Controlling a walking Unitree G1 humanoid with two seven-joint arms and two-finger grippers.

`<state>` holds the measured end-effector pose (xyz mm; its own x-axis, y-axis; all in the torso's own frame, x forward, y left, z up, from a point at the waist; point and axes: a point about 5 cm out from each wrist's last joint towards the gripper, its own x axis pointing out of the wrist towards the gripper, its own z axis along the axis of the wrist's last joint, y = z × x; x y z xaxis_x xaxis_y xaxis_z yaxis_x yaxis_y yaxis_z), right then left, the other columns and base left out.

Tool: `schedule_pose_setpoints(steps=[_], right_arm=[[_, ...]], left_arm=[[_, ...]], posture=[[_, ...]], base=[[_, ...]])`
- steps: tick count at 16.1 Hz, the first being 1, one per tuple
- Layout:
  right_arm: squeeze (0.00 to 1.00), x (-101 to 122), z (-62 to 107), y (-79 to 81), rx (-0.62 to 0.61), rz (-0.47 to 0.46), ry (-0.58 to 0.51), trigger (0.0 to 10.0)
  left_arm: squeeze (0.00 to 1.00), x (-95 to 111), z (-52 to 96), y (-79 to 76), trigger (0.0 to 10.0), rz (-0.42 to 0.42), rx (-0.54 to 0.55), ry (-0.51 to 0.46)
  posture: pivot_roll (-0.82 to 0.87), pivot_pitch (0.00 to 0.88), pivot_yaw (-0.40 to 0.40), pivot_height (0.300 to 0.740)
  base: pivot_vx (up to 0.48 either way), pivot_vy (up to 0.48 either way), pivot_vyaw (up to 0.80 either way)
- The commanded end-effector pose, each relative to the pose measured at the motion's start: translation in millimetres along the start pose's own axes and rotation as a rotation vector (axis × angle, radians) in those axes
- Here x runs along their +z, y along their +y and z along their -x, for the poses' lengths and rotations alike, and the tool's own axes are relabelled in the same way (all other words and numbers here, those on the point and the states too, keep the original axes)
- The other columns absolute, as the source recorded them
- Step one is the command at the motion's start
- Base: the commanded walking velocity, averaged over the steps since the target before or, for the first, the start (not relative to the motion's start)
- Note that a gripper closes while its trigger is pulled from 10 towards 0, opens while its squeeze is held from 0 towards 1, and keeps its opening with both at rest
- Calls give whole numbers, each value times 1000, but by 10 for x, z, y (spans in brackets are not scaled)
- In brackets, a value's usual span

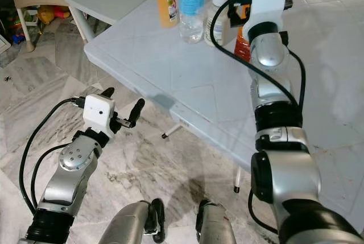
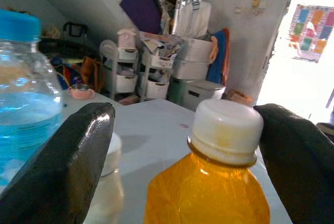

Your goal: Restocking fridge

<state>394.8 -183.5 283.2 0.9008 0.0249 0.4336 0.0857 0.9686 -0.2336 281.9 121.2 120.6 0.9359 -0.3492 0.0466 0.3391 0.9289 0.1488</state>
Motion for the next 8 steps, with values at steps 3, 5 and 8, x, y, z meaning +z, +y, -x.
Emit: schedule_pose_setpoints(steps=[3, 5, 8], right_arm=[[0, 46, -36, -72, -28, 45, -18, 10000], [0, 52, -63, -116, -34, 47, -9, 10000], [0, 39, -108, -129, -29, 31, 16, 10000]], left_arm=[[0, -27, 29, -1, 10000, -3, -6, 23], [0, -31, 20, -8, 10000, -2, -7, 25], [0, -37, 11, -26, 10000, 3, -11, 27]], posture=[[105, 197, 102, 740], [102, 196, 98, 740], [102, 190, 90, 740]], base=[[0, 0, 0], [0, 0, 0], [0, 0, 0]])
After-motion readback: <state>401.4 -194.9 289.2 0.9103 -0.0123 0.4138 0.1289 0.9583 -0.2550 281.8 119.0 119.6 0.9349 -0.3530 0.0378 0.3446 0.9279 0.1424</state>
